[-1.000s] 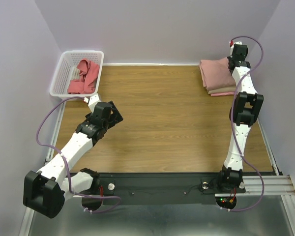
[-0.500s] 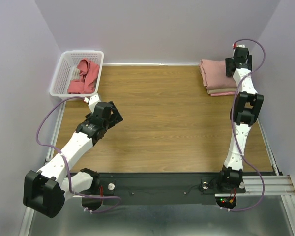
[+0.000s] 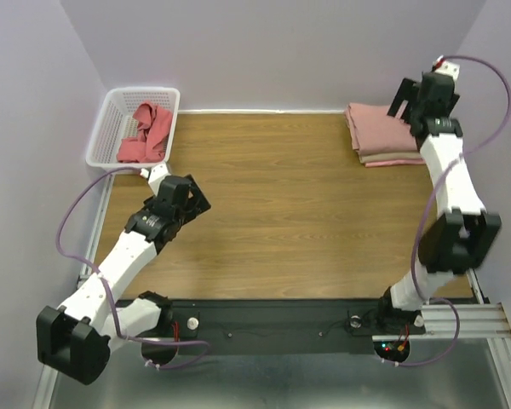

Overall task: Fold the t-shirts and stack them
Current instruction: Neatly place the folded tshirt to the corner

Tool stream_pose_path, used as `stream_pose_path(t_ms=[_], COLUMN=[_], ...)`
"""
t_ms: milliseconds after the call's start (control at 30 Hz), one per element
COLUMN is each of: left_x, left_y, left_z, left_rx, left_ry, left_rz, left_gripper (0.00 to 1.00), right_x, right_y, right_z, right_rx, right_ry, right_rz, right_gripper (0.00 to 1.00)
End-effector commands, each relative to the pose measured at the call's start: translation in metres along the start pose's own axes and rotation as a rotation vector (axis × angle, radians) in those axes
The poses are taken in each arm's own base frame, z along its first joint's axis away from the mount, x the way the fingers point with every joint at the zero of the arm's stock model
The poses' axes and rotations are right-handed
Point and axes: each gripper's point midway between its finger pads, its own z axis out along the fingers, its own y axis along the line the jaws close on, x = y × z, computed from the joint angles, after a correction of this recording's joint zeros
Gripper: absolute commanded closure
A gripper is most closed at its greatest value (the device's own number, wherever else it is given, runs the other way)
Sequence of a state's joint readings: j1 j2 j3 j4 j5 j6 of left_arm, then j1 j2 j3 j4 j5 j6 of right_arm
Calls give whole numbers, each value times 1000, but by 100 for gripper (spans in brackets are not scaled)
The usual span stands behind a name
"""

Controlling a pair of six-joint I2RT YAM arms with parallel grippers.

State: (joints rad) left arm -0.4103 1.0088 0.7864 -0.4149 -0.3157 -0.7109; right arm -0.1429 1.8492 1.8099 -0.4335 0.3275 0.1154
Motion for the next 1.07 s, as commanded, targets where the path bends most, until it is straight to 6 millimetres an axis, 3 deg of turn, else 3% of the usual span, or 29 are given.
stream_pose_path(t_ms=[0, 33, 67, 133, 167, 200, 300, 367, 400, 767, 900, 1033], left_x=[-7, -3, -5, -2, -5, -2, -1, -2, -2, -3, -5, -2], left_y=[12, 12, 9, 5, -1, -1, 5, 15, 16, 22, 24, 22], left_z=[-12, -12, -18, -21, -31, -31, -39, -39, -41, -48, -50, -53], left_rx=[-14, 2, 39, 102, 160, 188, 218, 182, 194, 212, 207, 225], left_ry=[-57, -54, -71, -82, -101, -110, -144, -171, -178, -214, -223, -217], left_rz=[-59, -84, -103, -126, -154, -164, -197, -222, -241, -292, -305, -307], left_gripper=[2, 2, 2, 2, 1, 2, 1, 2, 1, 1, 1, 1], right_x=[41, 58, 96, 122, 160, 159, 202, 213, 229, 242, 234, 213], right_y=[52, 62, 54, 58, 55, 57, 39, 36, 32, 19, 10, -3], right_z=[-92, -111, -127, -152, -158, -179, -200, -210, -212, -221, -227, -234], right_rx=[-242, -304, -305, -343, -354, -423, -427, -454, -455, -413, -405, -367], right_ry=[50, 85, 139, 168, 243, 230, 266, 269, 294, 285, 216, 110], right_rz=[163, 189, 185, 202, 184, 202, 204, 205, 185, 260, 275, 323], right_gripper=[0, 0, 0, 0, 0, 0, 0, 0, 0, 0, 0, 0])
